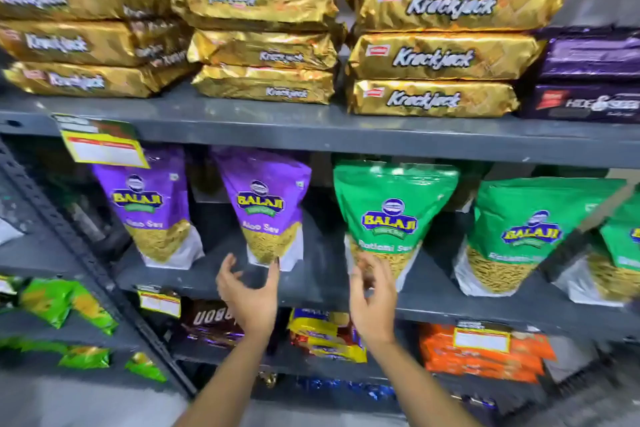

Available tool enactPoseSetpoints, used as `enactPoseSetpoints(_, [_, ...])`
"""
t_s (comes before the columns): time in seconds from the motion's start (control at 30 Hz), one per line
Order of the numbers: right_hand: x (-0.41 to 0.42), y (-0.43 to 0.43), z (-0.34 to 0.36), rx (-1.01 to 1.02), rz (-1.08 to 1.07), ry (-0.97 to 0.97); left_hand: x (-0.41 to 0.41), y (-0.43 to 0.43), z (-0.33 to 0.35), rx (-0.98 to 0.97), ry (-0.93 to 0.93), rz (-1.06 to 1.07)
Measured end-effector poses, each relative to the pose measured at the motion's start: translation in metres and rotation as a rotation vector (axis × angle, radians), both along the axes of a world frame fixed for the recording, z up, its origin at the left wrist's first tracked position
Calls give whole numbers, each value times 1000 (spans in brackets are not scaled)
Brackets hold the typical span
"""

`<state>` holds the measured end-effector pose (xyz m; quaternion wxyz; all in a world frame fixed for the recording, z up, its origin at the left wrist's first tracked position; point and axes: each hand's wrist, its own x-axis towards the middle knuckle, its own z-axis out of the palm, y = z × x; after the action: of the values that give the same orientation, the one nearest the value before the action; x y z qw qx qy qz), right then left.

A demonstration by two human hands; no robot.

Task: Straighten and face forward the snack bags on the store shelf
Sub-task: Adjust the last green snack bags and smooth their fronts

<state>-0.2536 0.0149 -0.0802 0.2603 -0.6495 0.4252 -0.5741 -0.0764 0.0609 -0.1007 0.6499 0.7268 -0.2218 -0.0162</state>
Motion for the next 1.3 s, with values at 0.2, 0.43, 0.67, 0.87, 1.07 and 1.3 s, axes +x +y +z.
enactPoseSetpoints(0.2, [110, -36, 67, 344, 354, 19, 100, -29, 6, 322, 5, -693])
enactPoseSetpoints(0.43, [138, -49, 43, 523, 335, -22, 78, -41, 2, 234, -31, -582])
enactPoseSetpoints(0.67, [129, -52, 32, 554, 399, -65, 68, -21, -5, 326, -84, -510])
enactPoseSetpoints(0.87, [135, -37, 25, 444, 234, -110, 69, -7, -3, 287, -55, -588])
enactPoseSetpoints(1.07, [175, 42, 6, 40, 92, -145, 125, 50, -18, 201, -200, -130])
enactPoseSetpoints(1.3, [297, 10, 85, 345, 429, 3, 223, 37, 6, 296, 55, -203])
